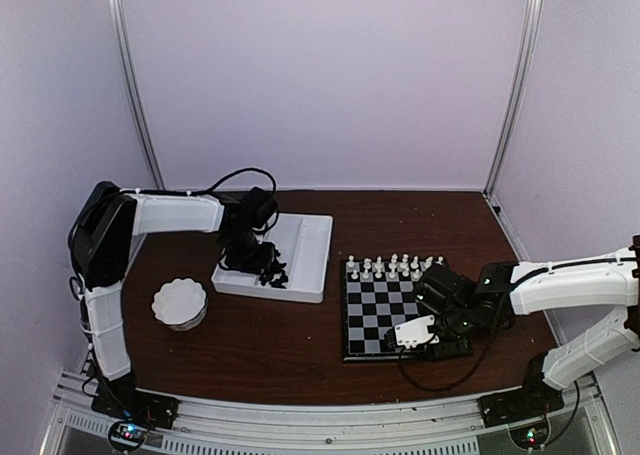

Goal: Set up the chess pieces on the board
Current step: Move the storage box to the center of the board.

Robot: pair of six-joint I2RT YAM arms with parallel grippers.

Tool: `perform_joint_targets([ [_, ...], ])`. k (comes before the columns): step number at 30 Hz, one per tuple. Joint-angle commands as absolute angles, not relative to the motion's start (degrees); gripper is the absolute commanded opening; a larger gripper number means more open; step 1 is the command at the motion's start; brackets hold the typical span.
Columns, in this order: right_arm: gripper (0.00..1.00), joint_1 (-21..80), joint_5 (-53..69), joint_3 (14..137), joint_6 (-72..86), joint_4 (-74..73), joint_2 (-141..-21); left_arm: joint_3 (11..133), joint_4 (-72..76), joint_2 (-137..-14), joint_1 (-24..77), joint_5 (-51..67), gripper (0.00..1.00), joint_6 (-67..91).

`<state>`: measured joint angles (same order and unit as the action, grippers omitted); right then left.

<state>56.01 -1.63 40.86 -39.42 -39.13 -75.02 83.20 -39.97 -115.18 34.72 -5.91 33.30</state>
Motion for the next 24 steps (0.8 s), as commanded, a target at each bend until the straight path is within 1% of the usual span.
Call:
perform_joint_targets([
  [1,0.52,56.3,-2.6,40.4,-38.8,-38.4,-73.8,78.4,-37.9,-110.3,38.5,-5.2,0.0,41.8],
  [10,0.52,56.3,-2.7,40.3,-38.7,-38.0,-73.4,67.4,-38.0,-101.4,43.5,-8.1,0.0,50.4],
  [18,0.52,56.2,-1.8,40.6,-38.2,-38.3,-72.6,60.3,-37.6,-97.8,52.1,-8.7,0.0,59.8],
  [24,0.52,54.9,2.7,43.9,-38.1,-41.1,-71.3,55.7,-37.7,-94.3,57.7,-10.7,0.0,66.3],
])
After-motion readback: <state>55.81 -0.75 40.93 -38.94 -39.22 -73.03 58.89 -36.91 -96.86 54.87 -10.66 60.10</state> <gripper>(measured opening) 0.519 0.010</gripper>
